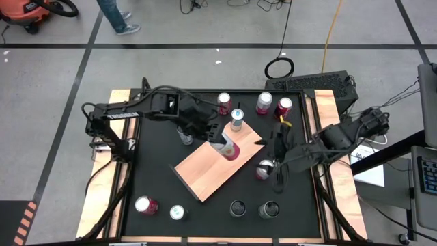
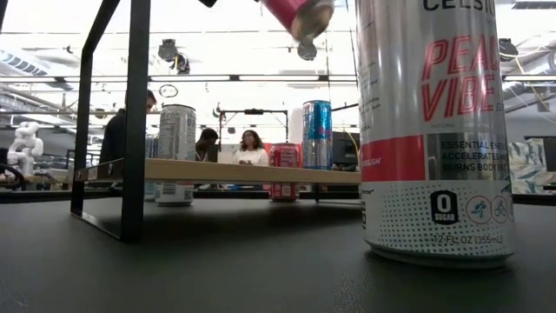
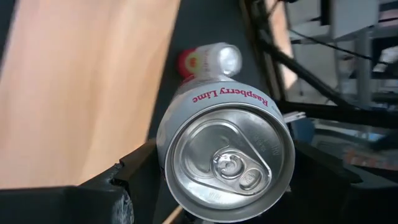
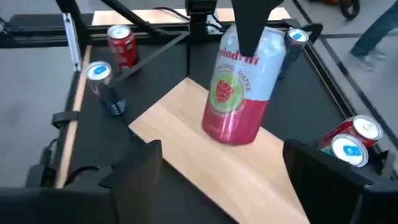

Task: Place canned beverage on shelf
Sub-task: Put the top left pink soda can on the shelf

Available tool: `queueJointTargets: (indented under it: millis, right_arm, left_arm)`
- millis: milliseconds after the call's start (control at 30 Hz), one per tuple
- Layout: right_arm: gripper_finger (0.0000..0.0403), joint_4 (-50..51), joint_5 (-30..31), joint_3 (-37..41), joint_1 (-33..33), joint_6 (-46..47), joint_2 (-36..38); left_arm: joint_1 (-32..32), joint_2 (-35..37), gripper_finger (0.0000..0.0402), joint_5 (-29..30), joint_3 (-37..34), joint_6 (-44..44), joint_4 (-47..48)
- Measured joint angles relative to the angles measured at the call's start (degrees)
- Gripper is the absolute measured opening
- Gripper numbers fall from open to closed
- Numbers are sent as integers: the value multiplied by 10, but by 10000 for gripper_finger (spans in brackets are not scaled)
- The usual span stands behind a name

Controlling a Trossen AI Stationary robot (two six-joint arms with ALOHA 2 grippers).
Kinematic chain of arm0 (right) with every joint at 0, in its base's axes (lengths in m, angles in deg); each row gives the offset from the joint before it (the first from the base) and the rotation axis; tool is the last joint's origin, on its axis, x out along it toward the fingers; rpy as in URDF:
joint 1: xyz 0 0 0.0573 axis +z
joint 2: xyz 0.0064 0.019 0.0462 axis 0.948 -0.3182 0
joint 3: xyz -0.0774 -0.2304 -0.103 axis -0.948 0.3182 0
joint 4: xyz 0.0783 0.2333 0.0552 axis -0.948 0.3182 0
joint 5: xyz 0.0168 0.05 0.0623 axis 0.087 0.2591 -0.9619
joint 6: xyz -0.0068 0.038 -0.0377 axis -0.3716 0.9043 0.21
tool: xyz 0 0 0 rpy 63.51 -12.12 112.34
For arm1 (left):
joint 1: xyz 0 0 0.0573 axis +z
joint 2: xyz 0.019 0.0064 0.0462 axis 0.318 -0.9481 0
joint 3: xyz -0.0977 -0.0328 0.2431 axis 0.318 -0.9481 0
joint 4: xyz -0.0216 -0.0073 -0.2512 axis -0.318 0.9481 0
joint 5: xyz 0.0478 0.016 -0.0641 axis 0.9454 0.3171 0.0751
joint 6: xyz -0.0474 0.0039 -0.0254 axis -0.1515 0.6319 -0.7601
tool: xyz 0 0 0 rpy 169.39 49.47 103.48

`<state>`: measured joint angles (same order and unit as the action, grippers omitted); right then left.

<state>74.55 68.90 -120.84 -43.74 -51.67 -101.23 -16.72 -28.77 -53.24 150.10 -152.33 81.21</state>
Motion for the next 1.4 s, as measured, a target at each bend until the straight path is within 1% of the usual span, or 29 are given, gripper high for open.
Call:
queueJointTargets:
  millis: [133, 267, 367, 467, 600, 700, 900, 1000, 1067, 1300, 1400]
  right_arm:
    - [344, -20, 26, 0, 2, -8, -15]
    - [369, -41, 32, 0, 0, -16, -30]
    - [382, -47, 58, 0, 0, -15, -43]
    - [386, -46, 85, 0, -5, -5, -54]
    - [387, -46, 88, 0, -21, -1, -69]
    - [387, -43, 103, 0, -34, 5, -78]
    - [386, -37, 99, 0, -63, 7, -92]
    - [376, -29, 96, 0, -75, 7, -95]
    - [361, -27, 96, 0, -79, 8, -96]
    - [287, -24, 94, 0, -86, 0, -95]
    - [263, -24, 96, 0, -87, -4, -95]
  left_arm:
    - [-8, 0, 274, 8, 0, -11, -30]
    - [-9, 0, 274, 14, 0, -24, -70]
    - [-9, -1, 274, 18, -1, -25, -78]
    - [-9, -1, 274, 19, 0, -25, -98]
    - [-9, -1, 274, 19, -1, -25, -110]
    - [-9, -1, 274, 18, -1, -26, -116]
    - [-9, -1, 274, 12, -1, -24, -134]
    - [-9, -1, 274, 8, -1, -24, -142]
    - [-9, -1, 276, 9, -1, -24, -140]
    - [-3, -1, 280, 9, 0, -19, -141]
    - [1, -1, 281, 10, 0, -17, -141]
